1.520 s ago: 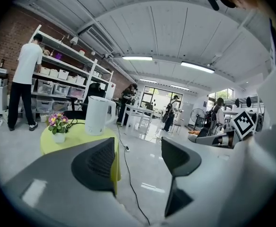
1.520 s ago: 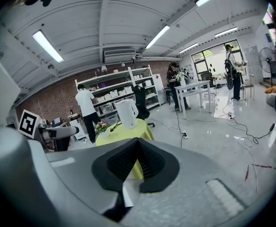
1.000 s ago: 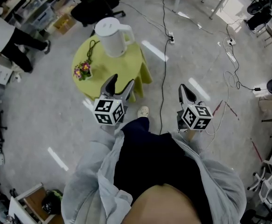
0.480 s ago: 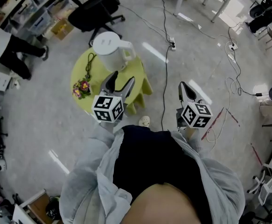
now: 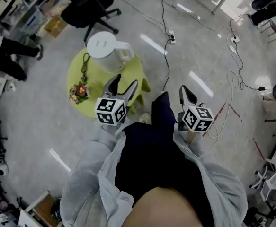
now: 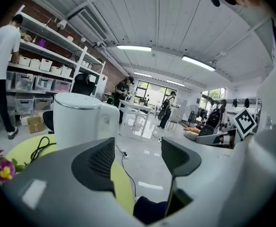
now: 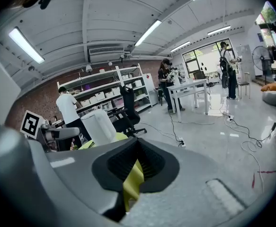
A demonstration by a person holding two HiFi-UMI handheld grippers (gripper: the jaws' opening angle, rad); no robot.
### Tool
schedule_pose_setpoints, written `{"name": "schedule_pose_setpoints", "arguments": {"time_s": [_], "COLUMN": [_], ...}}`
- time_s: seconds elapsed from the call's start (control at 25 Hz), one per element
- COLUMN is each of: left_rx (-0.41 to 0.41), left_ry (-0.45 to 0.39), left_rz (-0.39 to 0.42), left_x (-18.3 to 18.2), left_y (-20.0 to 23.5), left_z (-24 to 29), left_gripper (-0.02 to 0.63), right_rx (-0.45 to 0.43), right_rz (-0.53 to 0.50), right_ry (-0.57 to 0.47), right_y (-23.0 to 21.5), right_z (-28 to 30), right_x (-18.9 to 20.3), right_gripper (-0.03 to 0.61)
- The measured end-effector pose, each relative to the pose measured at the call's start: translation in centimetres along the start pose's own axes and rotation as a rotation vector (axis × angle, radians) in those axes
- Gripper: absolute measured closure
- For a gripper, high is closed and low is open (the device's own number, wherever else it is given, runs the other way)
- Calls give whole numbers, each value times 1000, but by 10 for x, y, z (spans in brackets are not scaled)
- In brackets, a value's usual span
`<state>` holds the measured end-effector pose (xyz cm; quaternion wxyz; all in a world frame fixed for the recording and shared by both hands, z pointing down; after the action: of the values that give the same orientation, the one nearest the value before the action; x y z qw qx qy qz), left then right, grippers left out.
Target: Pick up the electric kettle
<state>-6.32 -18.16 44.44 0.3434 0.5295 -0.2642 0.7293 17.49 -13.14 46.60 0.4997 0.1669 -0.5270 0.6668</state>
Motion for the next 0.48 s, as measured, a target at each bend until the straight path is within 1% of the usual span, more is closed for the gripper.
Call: {"name": "schedule_pose_setpoints", "arguments": {"time_s": [0.2, 0.36, 0.48], "left_rx": [-16, -40, -58], "left_ry": [14, 15, 21], "left_rz": [-9, -14, -22], "left_x": [5, 1, -5], "left_y": [7, 17, 23], "left_z": [9, 26, 41], "left_gripper": [304, 304, 304], "right_rx": [-15, -54, -66], "right_rz": [3, -18, -20], "right_ry": [25, 42, 63], "right_y": [-3, 0, -5], "right_z": [20, 41, 61], "right_x": [-1, -13, -27], "right_gripper": [577, 577, 577]}}
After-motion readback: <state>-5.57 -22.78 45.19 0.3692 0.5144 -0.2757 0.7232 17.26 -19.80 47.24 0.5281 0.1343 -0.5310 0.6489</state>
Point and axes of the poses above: the fingertips, and each gripper's own axes: z forward along the fingers, y to its left, x out of its underside, the point moved 2 cm from there along -z, backward along the fingers, and after that the axes turned 15 degrees about z, right-handed, at the moved point
